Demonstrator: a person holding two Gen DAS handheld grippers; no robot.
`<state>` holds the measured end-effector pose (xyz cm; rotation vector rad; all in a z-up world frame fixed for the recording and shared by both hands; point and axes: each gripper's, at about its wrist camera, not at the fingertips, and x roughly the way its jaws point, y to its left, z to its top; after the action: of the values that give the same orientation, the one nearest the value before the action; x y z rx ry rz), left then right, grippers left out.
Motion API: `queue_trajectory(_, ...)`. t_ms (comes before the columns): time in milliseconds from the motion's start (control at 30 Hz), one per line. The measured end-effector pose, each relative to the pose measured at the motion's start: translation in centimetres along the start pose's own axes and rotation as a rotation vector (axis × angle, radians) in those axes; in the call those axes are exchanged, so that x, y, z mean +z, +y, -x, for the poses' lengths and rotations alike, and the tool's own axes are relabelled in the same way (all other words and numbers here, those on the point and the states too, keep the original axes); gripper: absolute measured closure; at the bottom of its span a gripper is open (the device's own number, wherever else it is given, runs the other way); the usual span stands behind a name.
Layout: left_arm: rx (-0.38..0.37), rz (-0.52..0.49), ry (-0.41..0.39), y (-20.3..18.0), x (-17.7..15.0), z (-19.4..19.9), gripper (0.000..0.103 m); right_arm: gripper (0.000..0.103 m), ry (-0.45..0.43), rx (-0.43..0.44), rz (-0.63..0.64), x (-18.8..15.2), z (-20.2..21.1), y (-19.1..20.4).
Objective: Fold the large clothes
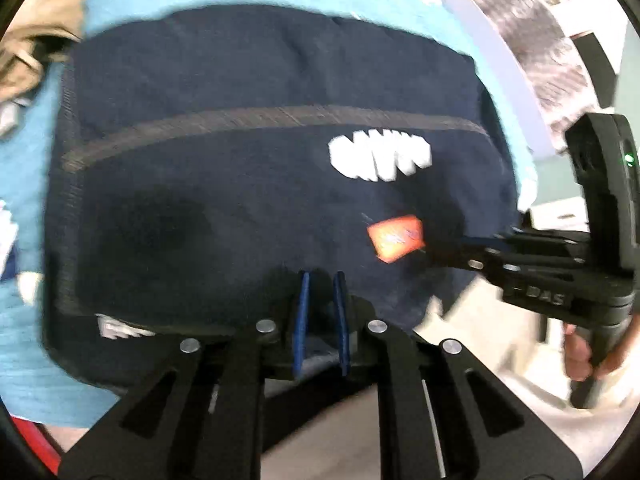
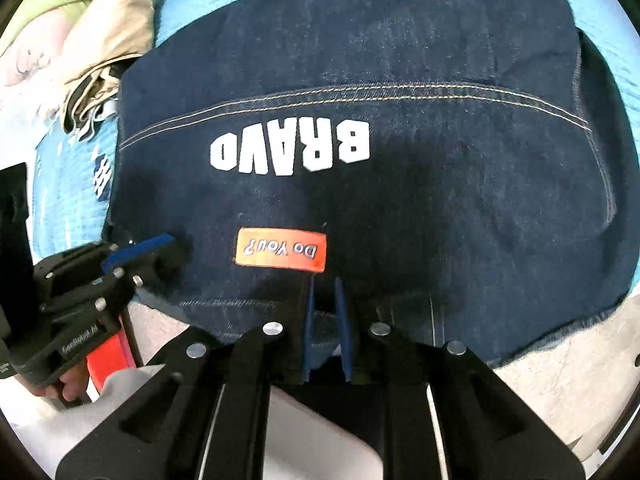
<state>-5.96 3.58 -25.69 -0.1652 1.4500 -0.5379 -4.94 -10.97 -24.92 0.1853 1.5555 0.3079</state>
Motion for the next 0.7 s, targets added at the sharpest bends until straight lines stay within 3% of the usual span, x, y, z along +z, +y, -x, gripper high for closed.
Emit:
queue_trajectory(67,0.036,0.0,0.026,0.2,-0.3,-2.5,0.089,0.082,0.013,-0.029,-0.028,0.5,-3.4,-1.1)
queue_trajectory(133,0.028,0.012,0.044,0.6,0.2,-3.4,0.087,0.079,0.021,-0.047,-0.043,1.1,-4.0,-1.0)
queue_trajectory(233,0.032,-0.003,0.034,0.2,0.8,-1.9,0.087,0.08,0.024,0.004,-0.025,1.8,-1.6,-0.7)
queue_trajectory(367,0.092,-0.046,0.009,-0.1,0.5,-0.3,0.087,0.079,-0.014,-0.034,-0.076,1.8,1.9,-2.8)
queue_trajectory(400,0.096,-0.036,0.001,0.3,0.5,0.1,0.087,0.076,-0.016,-0.06,-0.087,1.5,2.7,-3.4)
queue_trajectory(500,0.104,0.009,0.007,1.5,0.7,0.7,0.087,0.045,0.027,-0.156,-0.066,0.4,3.1,-4.7)
queue_trajectory(600,0.111,0.071,0.018,3.6,0.1,0.9,0.087,0.046,0.072,-0.219,0.0,-1.2,1.3,-4.6)
queue_trajectory(700,0.114,0.102,0.03,4.9,-0.1,1.1,0.087,0.055,0.116,-0.218,0.055,-1.7,-1.8,-3.1)
